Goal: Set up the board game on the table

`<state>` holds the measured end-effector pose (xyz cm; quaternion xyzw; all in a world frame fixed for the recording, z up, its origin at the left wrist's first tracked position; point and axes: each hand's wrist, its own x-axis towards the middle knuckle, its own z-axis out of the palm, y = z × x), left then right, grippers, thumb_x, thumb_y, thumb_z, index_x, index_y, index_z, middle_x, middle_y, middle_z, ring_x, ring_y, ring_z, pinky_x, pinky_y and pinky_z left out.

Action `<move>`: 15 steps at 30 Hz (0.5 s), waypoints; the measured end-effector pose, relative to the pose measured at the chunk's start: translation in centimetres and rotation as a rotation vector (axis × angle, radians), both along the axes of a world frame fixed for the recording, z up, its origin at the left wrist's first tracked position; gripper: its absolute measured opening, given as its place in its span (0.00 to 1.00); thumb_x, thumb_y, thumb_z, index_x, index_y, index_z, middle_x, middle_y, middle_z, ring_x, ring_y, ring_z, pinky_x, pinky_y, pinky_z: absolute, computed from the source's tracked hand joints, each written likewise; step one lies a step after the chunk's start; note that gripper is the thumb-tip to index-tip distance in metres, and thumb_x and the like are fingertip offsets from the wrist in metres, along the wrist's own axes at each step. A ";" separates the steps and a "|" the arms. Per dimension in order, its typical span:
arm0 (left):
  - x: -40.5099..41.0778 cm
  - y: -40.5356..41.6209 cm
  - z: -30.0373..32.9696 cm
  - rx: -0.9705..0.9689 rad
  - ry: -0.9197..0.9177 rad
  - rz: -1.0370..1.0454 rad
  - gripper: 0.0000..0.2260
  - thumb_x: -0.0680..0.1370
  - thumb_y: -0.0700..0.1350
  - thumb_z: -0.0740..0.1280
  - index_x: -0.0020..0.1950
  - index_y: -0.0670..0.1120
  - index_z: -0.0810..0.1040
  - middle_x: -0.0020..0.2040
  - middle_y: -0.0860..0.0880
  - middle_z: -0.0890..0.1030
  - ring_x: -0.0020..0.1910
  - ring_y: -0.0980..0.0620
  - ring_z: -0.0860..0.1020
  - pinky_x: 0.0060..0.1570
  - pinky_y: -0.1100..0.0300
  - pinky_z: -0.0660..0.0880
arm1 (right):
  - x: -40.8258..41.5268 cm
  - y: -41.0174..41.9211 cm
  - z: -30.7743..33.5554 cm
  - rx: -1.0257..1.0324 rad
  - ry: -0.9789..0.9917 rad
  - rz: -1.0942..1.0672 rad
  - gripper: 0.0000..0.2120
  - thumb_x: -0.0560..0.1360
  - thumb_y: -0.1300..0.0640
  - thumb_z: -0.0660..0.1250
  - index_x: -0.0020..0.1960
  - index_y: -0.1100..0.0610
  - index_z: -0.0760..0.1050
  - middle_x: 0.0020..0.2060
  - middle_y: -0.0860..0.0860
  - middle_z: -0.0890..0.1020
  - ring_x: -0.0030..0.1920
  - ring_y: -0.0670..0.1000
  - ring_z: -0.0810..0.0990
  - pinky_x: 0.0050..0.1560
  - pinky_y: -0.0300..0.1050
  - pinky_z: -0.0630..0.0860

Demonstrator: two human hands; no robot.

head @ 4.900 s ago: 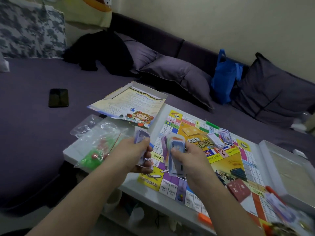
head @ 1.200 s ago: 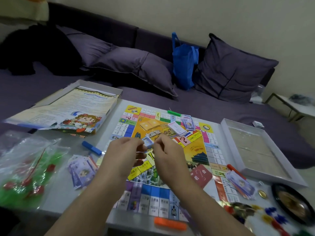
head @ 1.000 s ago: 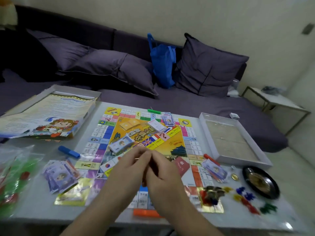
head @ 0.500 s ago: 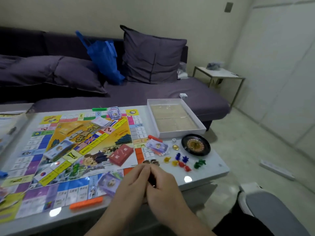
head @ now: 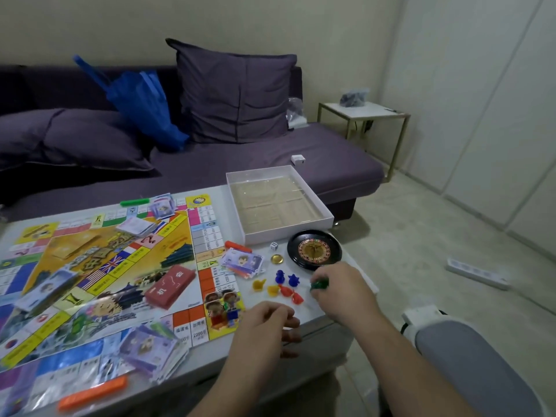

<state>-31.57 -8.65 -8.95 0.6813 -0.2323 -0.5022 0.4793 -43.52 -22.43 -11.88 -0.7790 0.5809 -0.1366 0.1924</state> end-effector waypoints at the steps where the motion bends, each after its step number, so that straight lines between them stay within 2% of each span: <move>1: -0.2 -0.3 -0.1 0.001 0.031 0.016 0.08 0.85 0.41 0.65 0.54 0.40 0.82 0.50 0.39 0.85 0.47 0.41 0.86 0.46 0.45 0.86 | 0.1 -0.2 -0.3 0.003 -0.005 -0.001 0.06 0.76 0.53 0.75 0.52 0.45 0.86 0.51 0.46 0.83 0.50 0.50 0.82 0.52 0.50 0.82; 4: -0.5 -0.9 -0.1 0.002 0.125 0.067 0.09 0.85 0.39 0.64 0.53 0.37 0.82 0.51 0.35 0.84 0.44 0.40 0.85 0.45 0.44 0.85 | -0.1 -0.5 -0.7 -0.003 -0.027 -0.015 0.06 0.77 0.58 0.74 0.48 0.47 0.86 0.46 0.47 0.84 0.46 0.51 0.82 0.46 0.45 0.81; 6: -0.5 -1.2 0.0 -0.012 0.193 0.113 0.09 0.84 0.38 0.64 0.53 0.36 0.83 0.51 0.33 0.84 0.44 0.39 0.85 0.46 0.44 0.85 | -0.5 -0.6 -0.3 -0.026 -0.095 -0.026 0.07 0.76 0.60 0.75 0.46 0.47 0.86 0.44 0.46 0.84 0.43 0.48 0.80 0.38 0.38 0.74; 7: -0.4 -1.3 0.0 -0.016 0.233 0.140 0.08 0.84 0.38 0.65 0.54 0.36 0.83 0.50 0.34 0.85 0.45 0.39 0.86 0.46 0.45 0.86 | -0.7 -0.5 0.0 -0.037 -0.158 -0.015 0.08 0.76 0.60 0.76 0.45 0.47 0.87 0.43 0.45 0.84 0.43 0.46 0.80 0.37 0.35 0.71; 11: -0.5 -1.4 -0.2 -0.071 0.444 0.193 0.10 0.84 0.43 0.67 0.60 0.39 0.82 0.52 0.37 0.87 0.51 0.38 0.87 0.55 0.43 0.84 | -1.2 1.6 1.9 -0.014 -0.399 0.176 0.08 0.73 0.57 0.79 0.46 0.44 0.87 0.44 0.40 0.83 0.45 0.41 0.81 0.47 0.34 0.76; 15: -1.3 -1.6 -0.6 -0.156 0.682 0.236 0.15 0.85 0.47 0.62 0.64 0.38 0.80 0.56 0.35 0.86 0.58 0.36 0.84 0.65 0.37 0.78 | -0.2 4.3 1.6 0.039 -0.337 0.379 0.17 0.74 0.60 0.74 0.57 0.42 0.83 0.50 0.40 0.83 0.50 0.41 0.81 0.53 0.35 0.77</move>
